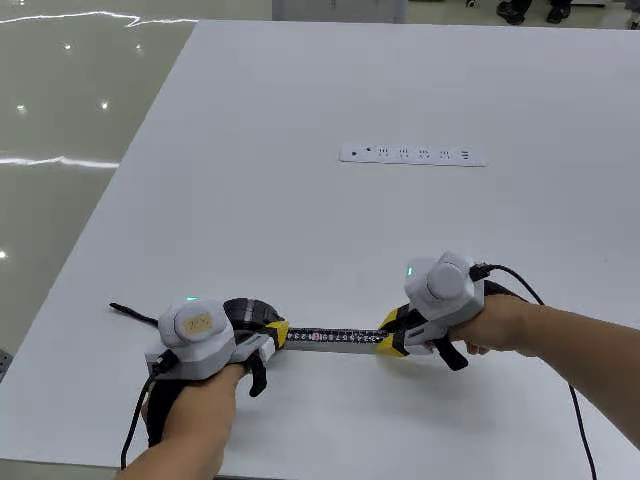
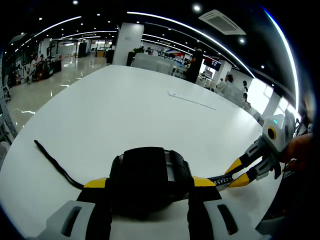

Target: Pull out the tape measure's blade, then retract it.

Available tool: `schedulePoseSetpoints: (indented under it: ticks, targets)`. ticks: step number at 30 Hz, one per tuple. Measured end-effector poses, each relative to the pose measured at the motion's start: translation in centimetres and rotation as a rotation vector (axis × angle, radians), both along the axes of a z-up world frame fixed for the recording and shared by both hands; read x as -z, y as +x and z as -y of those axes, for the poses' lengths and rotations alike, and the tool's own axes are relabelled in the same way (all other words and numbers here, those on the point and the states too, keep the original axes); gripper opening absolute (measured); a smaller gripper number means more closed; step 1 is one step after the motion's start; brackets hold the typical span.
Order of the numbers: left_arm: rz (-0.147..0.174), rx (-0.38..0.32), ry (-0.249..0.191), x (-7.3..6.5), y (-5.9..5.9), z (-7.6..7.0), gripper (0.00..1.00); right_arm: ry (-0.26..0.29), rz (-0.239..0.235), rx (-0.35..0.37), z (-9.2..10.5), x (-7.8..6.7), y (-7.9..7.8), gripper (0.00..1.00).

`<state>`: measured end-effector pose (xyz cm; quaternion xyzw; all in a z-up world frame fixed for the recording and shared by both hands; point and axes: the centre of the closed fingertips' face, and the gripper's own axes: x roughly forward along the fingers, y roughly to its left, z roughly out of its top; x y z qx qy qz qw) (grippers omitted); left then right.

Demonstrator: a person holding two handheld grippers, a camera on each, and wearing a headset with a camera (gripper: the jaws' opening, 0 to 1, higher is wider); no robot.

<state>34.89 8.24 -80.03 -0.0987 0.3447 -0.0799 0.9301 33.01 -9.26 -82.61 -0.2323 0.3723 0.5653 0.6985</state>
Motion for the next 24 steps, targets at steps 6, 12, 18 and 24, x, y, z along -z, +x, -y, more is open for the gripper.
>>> schedulePoseSetpoints:
  ticks: [6,12,18,24]
  targets:
    - [-0.001,0.002,0.001,0.0,0.0,0.0,0.58,-0.001,-0.003,-0.007,-0.6,0.1,0.0,0.14]
    - [-0.002,0.003,-0.002,0.0,0.0,0.0,0.58,-0.004,-0.005,-0.012,-0.9,0.2,0.2,0.14]
    - [0.0,0.002,-0.002,0.0,0.0,0.1,0.58,0.0,-0.008,-0.014,-1.5,0.1,0.1,0.14]
    - [-0.002,0.003,-0.006,0.0,0.0,0.1,0.58,0.006,-0.01,-0.016,-2.0,0.0,0.1,0.14]
